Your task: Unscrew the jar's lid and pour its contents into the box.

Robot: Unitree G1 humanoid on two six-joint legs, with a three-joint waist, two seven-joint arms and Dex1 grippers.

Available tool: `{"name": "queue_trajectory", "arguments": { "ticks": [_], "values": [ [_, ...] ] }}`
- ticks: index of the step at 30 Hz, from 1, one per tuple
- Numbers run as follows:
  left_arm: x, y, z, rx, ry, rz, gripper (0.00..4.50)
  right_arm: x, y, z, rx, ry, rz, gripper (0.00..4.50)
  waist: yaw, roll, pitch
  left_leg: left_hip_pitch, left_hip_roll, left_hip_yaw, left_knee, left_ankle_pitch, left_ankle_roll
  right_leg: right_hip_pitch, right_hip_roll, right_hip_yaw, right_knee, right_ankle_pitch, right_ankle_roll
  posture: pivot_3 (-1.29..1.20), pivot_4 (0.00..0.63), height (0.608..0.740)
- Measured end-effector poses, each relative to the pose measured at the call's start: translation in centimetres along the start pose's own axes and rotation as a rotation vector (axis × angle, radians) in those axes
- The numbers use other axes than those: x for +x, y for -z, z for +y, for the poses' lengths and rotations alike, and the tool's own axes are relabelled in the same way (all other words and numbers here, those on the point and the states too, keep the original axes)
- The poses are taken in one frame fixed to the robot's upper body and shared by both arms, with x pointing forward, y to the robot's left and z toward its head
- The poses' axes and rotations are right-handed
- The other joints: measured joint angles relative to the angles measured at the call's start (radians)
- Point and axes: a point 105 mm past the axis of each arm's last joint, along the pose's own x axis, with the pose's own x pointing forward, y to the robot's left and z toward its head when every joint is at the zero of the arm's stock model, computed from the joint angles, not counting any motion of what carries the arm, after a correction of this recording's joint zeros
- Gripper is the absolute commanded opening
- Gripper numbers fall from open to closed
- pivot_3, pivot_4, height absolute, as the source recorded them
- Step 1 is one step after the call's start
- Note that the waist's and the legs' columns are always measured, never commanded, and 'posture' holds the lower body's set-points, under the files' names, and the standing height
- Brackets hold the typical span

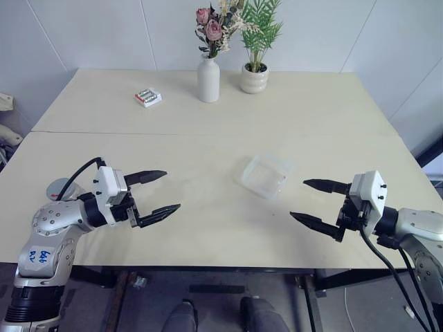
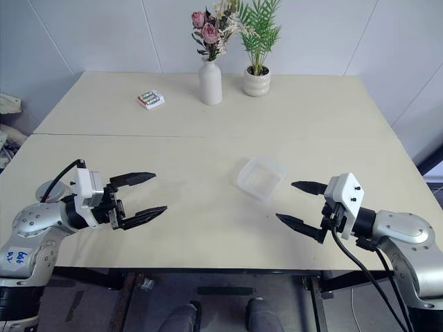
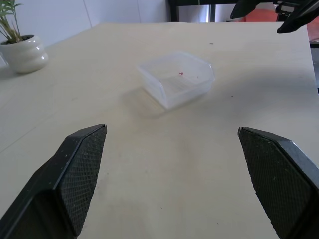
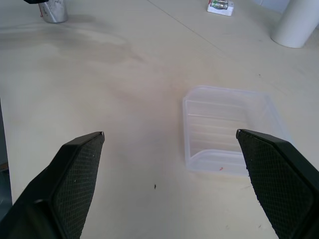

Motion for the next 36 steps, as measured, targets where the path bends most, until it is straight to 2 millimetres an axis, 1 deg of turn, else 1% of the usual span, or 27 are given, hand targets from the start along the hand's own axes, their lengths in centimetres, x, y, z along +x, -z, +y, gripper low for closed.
{"name": "queue_trajectory", "arguments": {
  "ticks": [6,8,10,11,12,15,17,18,20,22,24,25,28,30,32,34,36],
  "values": [
    [0.1,0.5,-0.2,-0.002,-0.026,0.002,4.49,0.1,0.5,-0.6,-0.005,0.000,-0.032,4.50,-0.001,0.000,0.000,0.001,0.000,0.003,0.001,0.000,0.000,0.000,0.000,0.003,0.000,0.001,0.001,0.00,0.150,0.740],
    [-0.1,1.1,-0.6,-0.007,-0.037,0.020,4.49,0.8,0.6,-0.6,0.003,-0.025,-0.052,4.50,-0.004,0.000,0.000,0.002,0.000,0.006,0.001,0.000,0.001,0.000,0.001,0.007,0.000,0.001,0.002,0.00,0.150,0.740],
    [-0.2,1.3,-0.8,-0.008,-0.044,0.025,4.49,1.5,0.5,-0.3,0.004,-0.052,-0.070,4.50,-0.003,0.000,0.000,0.002,0.000,0.006,0.001,0.000,0.001,0.000,0.001,0.008,0.000,0.001,0.002,0.00,0.150,0.740],
    [-0.5,1.3,-1.1,-0.005,-0.060,0.029,4.49,2.0,0.2,-0.1,0.000,-0.075,-0.084,4.50,-0.006,0.000,0.000,0.002,0.001,0.007,0.001,-0.001,0.001,0.000,0.001,0.009,0.000,0.001,0.002,0.00,0.150,0.740],
    [-1.0,1.5,-1.5,-0.007,-0.091,0.031,4.49,2.7,-0.2,0.1,-0.006,-0.104,-0.107,4.50,-0.008,0.000,0.000,0.003,0.001,0.009,0.001,-0.001,0.002,0.000,0.001,0.010,0.000,0.002,0.003,0.00,0.150,0.740],
    [-3.1,2.5,-2.9,-0.044,-0.288,0.023,4.49,5.2,-1.6,0.7,-0.027,-0.210,-0.186,4.50,-0.025,0.000,0.000,0.003,0.001,0.011,0.001,-0.002,0.004,0.000,0.000,0.013,-0.001,0.003,0.005,0.00,0.150,0.740],
    [-4.7,3.4,-4.0,-0.108,-0.457,0.017,4.49,6.7,-2.5,1.2,-0.042,-0.278,-0.222,4.50,-0.026,-0.001,0.000,0.003,0.002,0.011,0.003,-0.003,0.004,0.000,0.000,0.013,-0.001,0.003,0.005,0.00,0.150,0.740],
    [-5.4,3.9,-4.6,-0.142,-0.514,0.026,4.49,7.3,-2.9,1.5,-0.046,-0.302,-0.235,4.50,-0.023,-0.001,0.000,0.003,0.001,0.010,0.004,-0.004,0.004,0.000,0.001,0.013,0.000,0.003,0.005,0.00,0.150,0.740],
    [-7.2,4.3,-5.7,-0.163,-0.639,0.049,4.49,8.8,-4.0,2.4,-0.066,-0.374,-0.273,4.50,-0.021,-0.001,0.000,0.002,0.002,0.010,0.006,-0.004,0.003,0.000,0.001,0.012,-0.001,0.003,0.005,0.00,0.150,0.740],
    [-8.1,4.5,-7.0,-0.161,-0.705,0.079,4.49,9.5,-5.0,2.9,-0.090,-0.436,-0.296,4.50,-0.013,-0.001,0.000,0.002,0.001,0.011,0.009,-0.005,0.004,0.000,0.001,0.013,-0.001,0.002,0.004,0.00,0.150,0.740],
    [-9.2,4.9,-7.7,-0.157,-0.812,0.100,4.49,9.9,-5.6,3.2,-0.117,-0.498,-0.300,4.50,-0.003,-0.001,0.000,0.001,0.000,0.011,0.012,-0.005,0.005,0.002,0.001,0.013,-0.003,-0.005,-0.010,0.00,0.150,0.740],
    [-9.8,5.0,-7.9,-0.157,-0.878,0.105,4.49,10.0,-5.7,3.2,-0.125,-0.528,-0.298,4.50,0.000,-0.001,0.000,0.000,0.000,0.011,0.014,-0.006,0.005,0.003,0.000,0.013,-0.005,-0.005,-0.009,0.00,0.150,0.740],
    [-10.9,5.3,-8.4,-0.167,-1.005,0.110,4.49,10.2,-5.7,3.4,-0.138,-0.587,-0.296,4.50,0.000,-0.003,-0.002,0.000,0.000,0.012,0.016,-0.005,0.006,0.004,0.001,0.014,-0.007,-0.004,-0.009,0.00,0.150,0.740],
    [-11.2,4.8,-8.4,-0.145,-1.050,0.103,4.49,10.3,-5.4,3.3,-0.126,-0.597,-0.292,4.50,-0.001,-0.004,-0.002,0.000,0.000,0.014,0.016,-0.005,0.007,0.004,0.001,0.015,-0.007,-0.003,-0.009,0.00,0.150,0.740],
    [-11.8,4.5,-8.2,-0.119,-1.104,0.095,4.49,10.5,-5.3,3.4,-0.123,-0.603,-0.299,4.50,-0.002,-0.004,-0.002,0.000,0.000,0.014,0.015,-0.005,0.006,0.003,0.001,0.015,-0.007,-0.003,-0.009,0.00,0.150,0.740],
    [-13.2,4.3,-8.0,-0.104,-1.198,0.096,4.49,10.6,-5.2,3.4,-0.122,-0.604,-0.302,4.50,-0.004,-0.004,-0.002,0.000,0.001,0.015,0.015,-0.006,0.007,0.002,0.002,0.016,-0.007,-0.004,-0.009,0.00,0.150,0.740],
    [-13.9,4.2,-7.9,-0.085,-1.228,0.104,4.49,10.7,-5.2,3.4,-0.119,-0.603,-0.305,4.50,-0.004,-0.004,-0.002,0.000,0.001,0.015,0.014,-0.006,0.007,0.002,0.002,0.016,-0.006,-0.004,-0.009,0.00,0.150,0.740]
  ]
}}
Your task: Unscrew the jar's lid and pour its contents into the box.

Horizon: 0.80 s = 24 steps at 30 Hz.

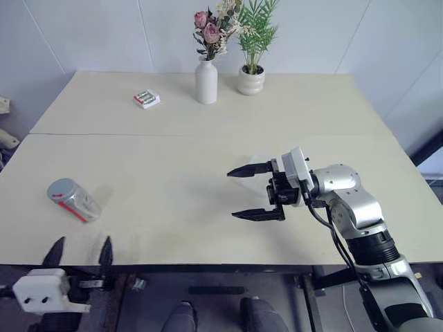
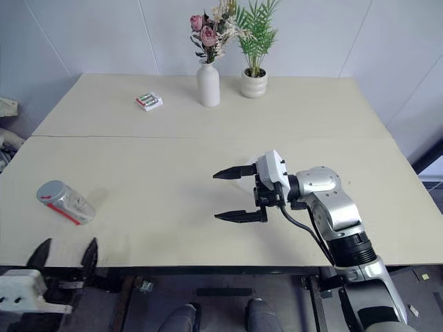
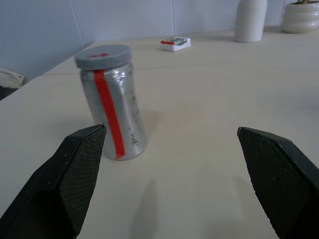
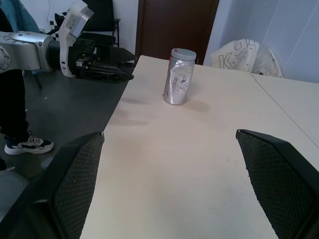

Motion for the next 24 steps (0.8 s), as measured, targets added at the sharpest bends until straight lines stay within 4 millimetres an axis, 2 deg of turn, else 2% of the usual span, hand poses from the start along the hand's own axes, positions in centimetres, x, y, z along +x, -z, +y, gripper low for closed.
{"name": "queue_trajectory", "arguments": {
  "ticks": [6,13,24],
  "values": [
    [0.2,0.5,4.0,0.021,-0.061,0.008,4.49,0.3,-0.1,-0.2,-0.003,0.011,-0.009,4.50,0.001,0.000,0.000,0.000,0.000,0.000,0.000,0.000,0.000,0.000,0.000,0.000,0.001,0.000,0.000,0.00,0.150,0.740],
    [2.7,-0.1,5.9,0.029,0.011,-0.019,4.49,0.4,0.0,-0.4,-0.009,0.031,0.002,4.50,0.001,0.000,0.000,0.000,0.001,0.001,0.000,0.000,0.000,-0.001,0.000,0.000,0.001,0.000,0.000,0.00,0.150,0.740],
    [5.7,-0.1,7.0,-0.002,0.073,-0.021,4.49,0.8,-0.4,-0.5,-0.025,0.054,-0.011,4.50,-0.002,0.000,0.000,0.001,0.002,0.001,0.000,-0.001,-0.001,-0.002,0.000,0.001,0.004,0.000,0.000,0.00,0.150,0.740]
  ]
}}
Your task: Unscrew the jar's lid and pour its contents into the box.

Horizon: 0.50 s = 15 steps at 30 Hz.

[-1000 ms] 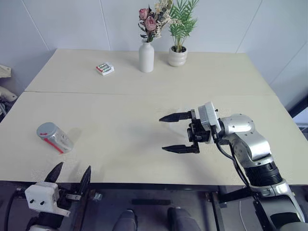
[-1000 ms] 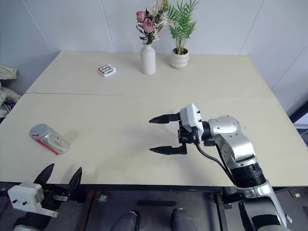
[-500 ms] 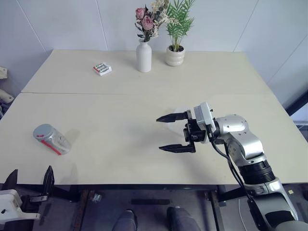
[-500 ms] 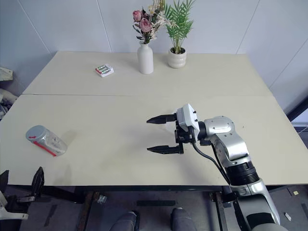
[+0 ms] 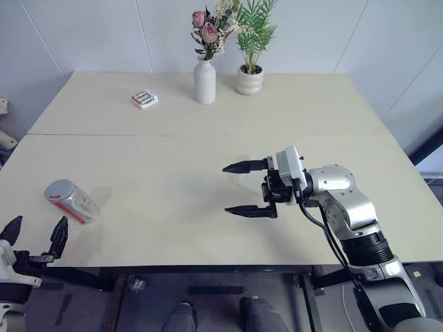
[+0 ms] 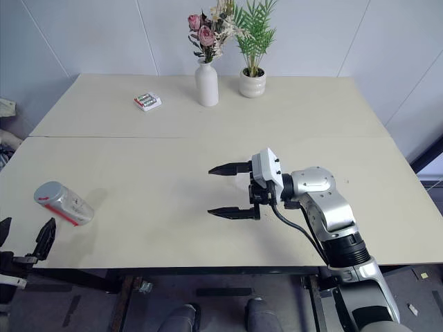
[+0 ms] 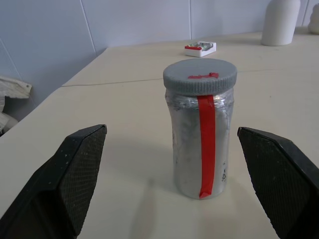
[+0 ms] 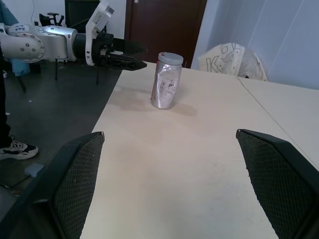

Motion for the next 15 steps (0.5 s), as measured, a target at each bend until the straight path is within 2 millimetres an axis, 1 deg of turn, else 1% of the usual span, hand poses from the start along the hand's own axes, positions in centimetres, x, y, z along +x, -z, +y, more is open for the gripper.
{"name": "queue_trajectory", "arguments": {
  "ticks": [8,11,13,15],
  "values": [
    [2.3,0.4,-1.1,-0.030,0.040,-0.021,4.49,0.1,-0.3,0.0,-0.012,0.010,-0.003,4.50,0.001,0.000,0.000,0.000,0.000,0.000,0.000,0.000,0.000,0.000,0.000,0.000,0.000,0.002,0.003,0.00,0.150,0.740],
    [3.3,0.3,-1.3,-0.029,0.042,-0.034,4.49,0.1,-0.3,-0.1,-0.011,0.016,-0.004,4.50,0.002,0.000,0.000,0.000,0.000,-0.001,0.000,0.000,0.000,0.000,0.000,-0.001,0.001,0.004,0.007,0.00,0.150,0.740],
    [4.0,0.3,-1.4,-0.027,0.051,-0.032,4.49,0.1,-0.3,-0.1,-0.011,0.018,-0.004,4.50,0.002,0.000,0.000,0.000,0.000,-0.001,0.000,0.000,0.000,0.000,0.000,-0.001,0.001,0.008,0.014,0.00,0.150,0.740],
    [4.4,0.3,-1.6,-0.028,0.054,-0.039,4.49,0.1,-0.3,-0.1,-0.011,0.018,-0.004,4.50,0.001,0.000,0.000,0.000,0.000,-0.001,0.000,0.000,-0.001,0.000,0.000,-0.001,0.000,0.008,0.014,0.00,0.150,0.740]
  ]
}}
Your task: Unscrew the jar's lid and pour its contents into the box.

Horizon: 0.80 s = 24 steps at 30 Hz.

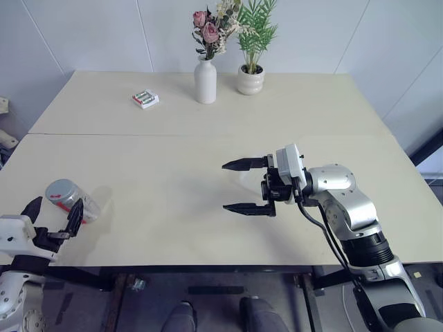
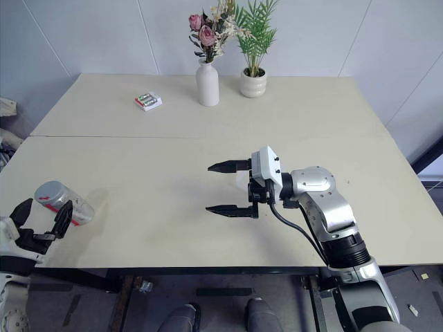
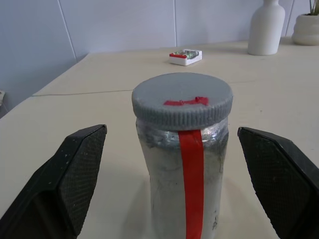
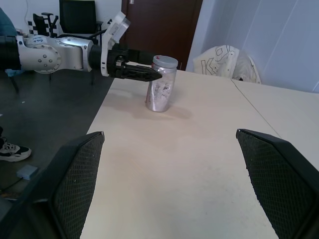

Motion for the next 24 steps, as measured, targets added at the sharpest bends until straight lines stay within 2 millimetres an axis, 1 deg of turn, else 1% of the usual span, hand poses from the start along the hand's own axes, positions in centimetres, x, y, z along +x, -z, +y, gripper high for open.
{"name": "queue_trajectory", "arguments": {
  "ticks": [6,9,15,18,22,24],
  "values": [
    [0.9,0.8,0.3,-0.020,-0.020,0.012,4.49,0.0,0.0,-0.1,0.000,0.007,0.000,4.50,0.002,0.000,0.000,0.000,0.000,-0.001,-0.001,-0.001,-0.001,-0.001,0.000,-0.001,0.000,0.000,0.000,0.00,0.150,0.740],
    [1.2,1.1,-0.1,-0.022,-0.008,0.020,4.49,0.0,0.0,-0.1,-0.001,0.013,0.000,4.50,0.002,0.000,0.000,-0.001,0.000,-0.001,-0.001,-0.001,-0.001,-0.001,-0.001,-0.001,0.000,0.000,0.000,0.00,0.150,0.740],
    [1.2,1.9,-0.1,-0.030,-0.009,0.045,4.49,0.0,0.0,-0.2,-0.001,0.021,0.000,4.50,0.002,0.000,0.000,-0.001,0.000,-0.002,-0.002,-0.001,-0.001,-0.001,-0.001,-0.002,0.000,0.000,0.000,0.00,0.150,0.740],
    [1.4,1.9,0.0,-0.029,-0.010,0.043,3.93,0.0,0.0,-0.2,-0.001,0.025,0.000,4.50,0.002,0.000,0.000,-0.001,0.000,-0.002,-0.001,-0.001,-0.001,-0.001,-0.001,-0.002,0.000,0.000,0.000,0.00,0.150,0.740],
    [1.7,2.0,0.1,-0.028,-0.014,0.039,2.67,0.0,0.0,-0.3,-0.002,0.029,-0.001,4.50,0.001,0.000,0.000,-0.001,0.000,-0.002,-0.002,-0.001,-0.002,-0.001,-0.001,-0.002,0.000,0.000,0.000,0.00,0.150,0.740],
    [1.8,1.8,0.1,-0.024,-0.012,0.033,2.10,0.0,0.0,-0.3,-0.003,0.032,-0.001,4.50,0.002,0.000,0.000,-0.001,0.000,-0.002,-0.002,-0.001,-0.002,-0.001,-0.001,-0.002,0.000,0.000,0.000,0.00,0.150,0.740]
  ]
}}
